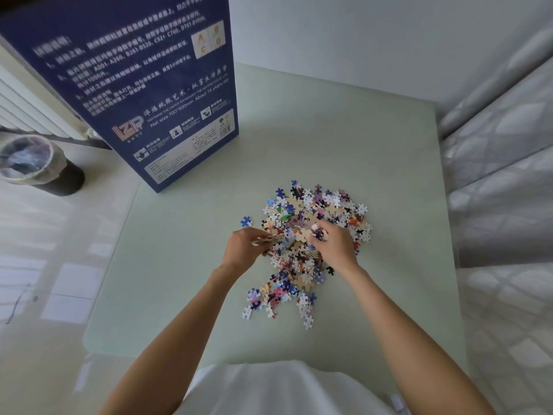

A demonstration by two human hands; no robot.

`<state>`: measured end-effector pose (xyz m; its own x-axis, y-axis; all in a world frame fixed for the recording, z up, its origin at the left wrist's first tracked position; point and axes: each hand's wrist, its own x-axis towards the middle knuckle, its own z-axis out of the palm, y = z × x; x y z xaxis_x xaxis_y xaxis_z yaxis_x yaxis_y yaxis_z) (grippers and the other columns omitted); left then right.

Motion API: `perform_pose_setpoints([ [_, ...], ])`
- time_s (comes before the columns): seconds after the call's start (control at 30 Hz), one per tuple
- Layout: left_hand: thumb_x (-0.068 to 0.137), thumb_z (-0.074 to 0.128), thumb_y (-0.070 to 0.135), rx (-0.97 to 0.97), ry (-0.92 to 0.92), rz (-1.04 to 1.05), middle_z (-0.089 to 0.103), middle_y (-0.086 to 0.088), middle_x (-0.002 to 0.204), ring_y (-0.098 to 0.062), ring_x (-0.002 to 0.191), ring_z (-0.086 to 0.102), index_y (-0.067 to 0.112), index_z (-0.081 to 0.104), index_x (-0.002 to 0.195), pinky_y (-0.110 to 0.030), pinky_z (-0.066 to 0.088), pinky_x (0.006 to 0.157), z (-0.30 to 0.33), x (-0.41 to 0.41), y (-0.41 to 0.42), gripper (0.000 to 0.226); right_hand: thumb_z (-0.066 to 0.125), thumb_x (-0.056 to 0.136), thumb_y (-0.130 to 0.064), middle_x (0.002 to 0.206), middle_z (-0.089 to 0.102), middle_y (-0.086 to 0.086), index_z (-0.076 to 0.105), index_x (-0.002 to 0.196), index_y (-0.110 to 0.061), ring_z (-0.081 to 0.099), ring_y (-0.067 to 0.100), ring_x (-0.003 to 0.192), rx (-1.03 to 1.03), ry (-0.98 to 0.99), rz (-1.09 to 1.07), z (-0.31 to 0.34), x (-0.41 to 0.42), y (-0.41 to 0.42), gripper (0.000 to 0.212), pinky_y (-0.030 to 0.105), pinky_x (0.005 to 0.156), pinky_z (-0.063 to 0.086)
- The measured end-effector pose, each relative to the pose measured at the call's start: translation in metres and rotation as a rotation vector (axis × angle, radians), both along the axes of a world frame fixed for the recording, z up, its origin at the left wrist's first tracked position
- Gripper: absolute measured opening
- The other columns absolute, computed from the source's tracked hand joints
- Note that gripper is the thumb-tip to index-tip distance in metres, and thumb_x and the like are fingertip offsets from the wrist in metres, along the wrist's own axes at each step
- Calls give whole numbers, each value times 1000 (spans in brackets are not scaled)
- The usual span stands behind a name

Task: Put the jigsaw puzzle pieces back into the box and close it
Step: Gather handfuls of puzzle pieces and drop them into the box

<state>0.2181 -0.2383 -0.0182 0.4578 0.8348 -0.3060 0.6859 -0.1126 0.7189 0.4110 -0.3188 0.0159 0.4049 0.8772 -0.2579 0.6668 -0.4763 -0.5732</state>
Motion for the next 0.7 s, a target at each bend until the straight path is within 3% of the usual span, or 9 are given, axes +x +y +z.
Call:
perform_pose_setpoints([
  [0.13, 79, 73, 19, 121, -112, -46, 71, -2, 98, -17, 84, 66, 15, 74, 100, -19, 49, 74, 27, 0, 9, 21, 66, 85, -22, 73, 67, 3, 64, 105, -10, 29, 3, 35, 46, -62, 74, 18, 4, 2, 23, 15, 37, 31],
  [0.27, 79, 72, 13, 352, -231, -73, 70, -2, 101, -11, 77, 67, 14, 73, 101, -3, 46, 71, 90, -13, 33, 22, 68, 83, -24, 79, 69, 10, 65, 101, -12, 29, 5, 34, 194, -8, 120, 67, 7, 23, 22, 14, 39, 33],
  [0.33, 79, 70, 9, 449, -339, -48, 69, -5, 103, -10, 73, 68, 9, 72, 103, -10, 52, 71, 132, -22, 53, 24, 69, 81, -22, 86, 70, 4, 66, 99, -16, 47, 14, 40, 287, 56, 141, 100, 8, 40, 19, 16, 47, 44],
  [0.37, 79, 70, 7, 527, -376, -27, 69, -6, 103, -9, 74, 68, 8, 71, 103, -11, 53, 72, 154, -27, 64, 25, 70, 81, -21, 88, 69, -3, 66, 98, -18, 59, 23, 51, 331, 93, 152, 118, 7, 50, 18, 29, 57, 54],
  [0.4, 79, 71, 7, 639, -378, -6, 69, -6, 104, -9, 78, 67, 7, 71, 104, -11, 52, 75, 180, -35, 79, 25, 71, 80, -20, 87, 68, -8, 66, 97, -19, 65, 27, 61, 376, 134, 170, 139, 3, 65, 18, 34, 66, 56],
  [0.47, 82, 69, 11, 854, -333, 3, 69, -6, 105, -9, 88, 65, 9, 70, 106, -13, 51, 81, 222, -48, 110, 24, 72, 78, -17, 84, 66, -12, 64, 92, -21, 68, 20, 68, 452, 206, 197, 172, -1, 94, 17, 23, 74, 55],
  [0.6, 87, 64, 16, 1144, -210, 85, 67, -9, 109, -11, 97, 62, 9, 68, 109, -17, 49, 87, 290, -74, 172, 24, 73, 77, -12, 85, 64, -11, 64, 86, -17, 67, 15, 73, 591, 260, 295, 223, -14, 160, 13, 31, 68, 59],
  [0.7, 84, 64, 11, 1206, -101, 56, 68, -12, 108, -19, 95, 64, 7, 69, 107, -21, 46, 89, 311, -84, 206, 23, 70, 81, -18, 96, 65, -2, 64, 94, -9, 63, 14, 82, 660, 148, 389, 249, -26, 203, 17, 27, 66, 59],
])
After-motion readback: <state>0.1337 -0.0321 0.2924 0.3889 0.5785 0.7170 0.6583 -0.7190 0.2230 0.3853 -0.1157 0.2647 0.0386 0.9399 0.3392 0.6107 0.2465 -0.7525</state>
